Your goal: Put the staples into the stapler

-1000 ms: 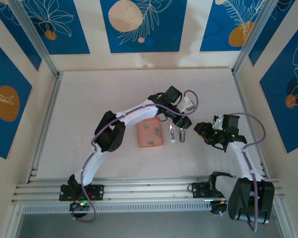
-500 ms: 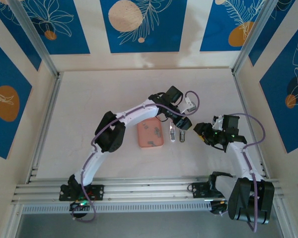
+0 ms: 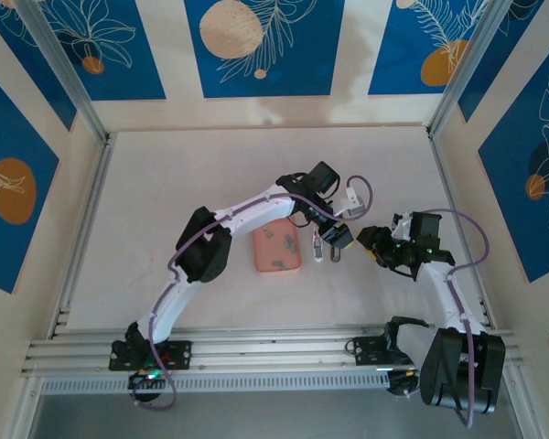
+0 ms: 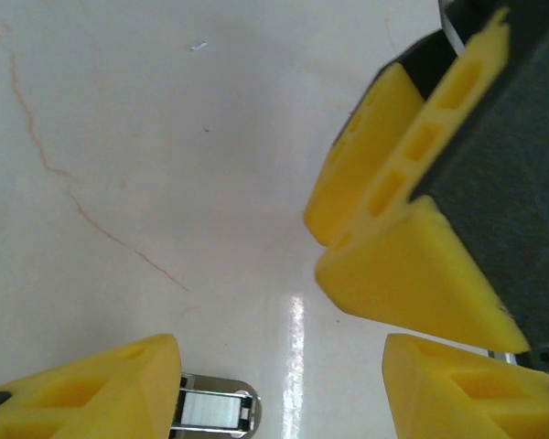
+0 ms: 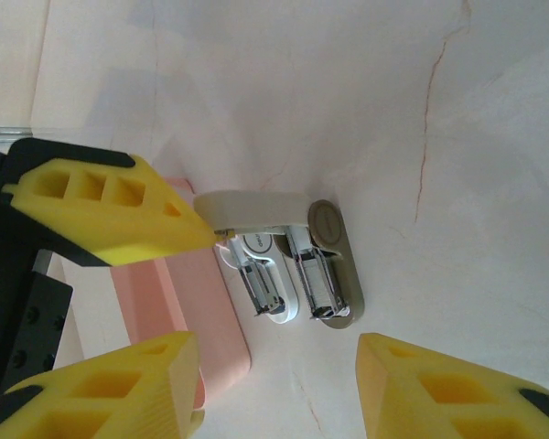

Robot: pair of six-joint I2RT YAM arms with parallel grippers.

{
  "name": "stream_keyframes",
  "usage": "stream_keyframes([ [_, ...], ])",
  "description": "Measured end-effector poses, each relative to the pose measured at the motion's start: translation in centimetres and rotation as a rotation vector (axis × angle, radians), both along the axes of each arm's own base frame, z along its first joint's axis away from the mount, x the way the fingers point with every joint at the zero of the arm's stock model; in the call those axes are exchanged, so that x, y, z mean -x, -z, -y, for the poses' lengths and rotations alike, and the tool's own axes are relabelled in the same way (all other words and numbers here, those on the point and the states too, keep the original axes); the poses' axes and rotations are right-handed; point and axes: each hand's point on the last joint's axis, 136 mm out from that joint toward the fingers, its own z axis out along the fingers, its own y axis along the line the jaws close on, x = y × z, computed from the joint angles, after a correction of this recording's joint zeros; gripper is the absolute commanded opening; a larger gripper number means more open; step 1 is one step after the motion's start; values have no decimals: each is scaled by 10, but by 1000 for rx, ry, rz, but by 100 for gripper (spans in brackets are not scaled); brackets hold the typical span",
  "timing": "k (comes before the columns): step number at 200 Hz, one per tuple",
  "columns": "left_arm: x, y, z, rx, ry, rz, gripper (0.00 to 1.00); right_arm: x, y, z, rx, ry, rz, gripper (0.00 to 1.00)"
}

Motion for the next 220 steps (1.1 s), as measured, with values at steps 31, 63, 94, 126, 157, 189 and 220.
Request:
stream_keyframes([
  [31, 14, 3, -3, -23, 33, -24, 60, 0, 0, 0, 0, 0, 0, 49],
  [63, 27, 11, -12, -60, 50, -53, 60, 0, 0, 0, 0, 0, -3, 50],
  [94, 35, 6, -21, -71, 53, -64, 60, 0, 0, 0, 0, 0, -2, 50],
  [126, 41, -18, -32, -44, 34, -36, 60, 1, 1, -2, -1, -9, -7, 50],
  [157, 38, -45, -48, 11, -49, 9, 61, -1, 7, -10, -6, -40, -43, 50],
  [189, 28, -56, -77, 61, -185, 40, 62, -6, 15, -18, -11, -76, -92, 49],
  [220, 18, -43, -104, 76, -320, 58, 62, -12, 24, -27, -15, -111, -138, 47],
])
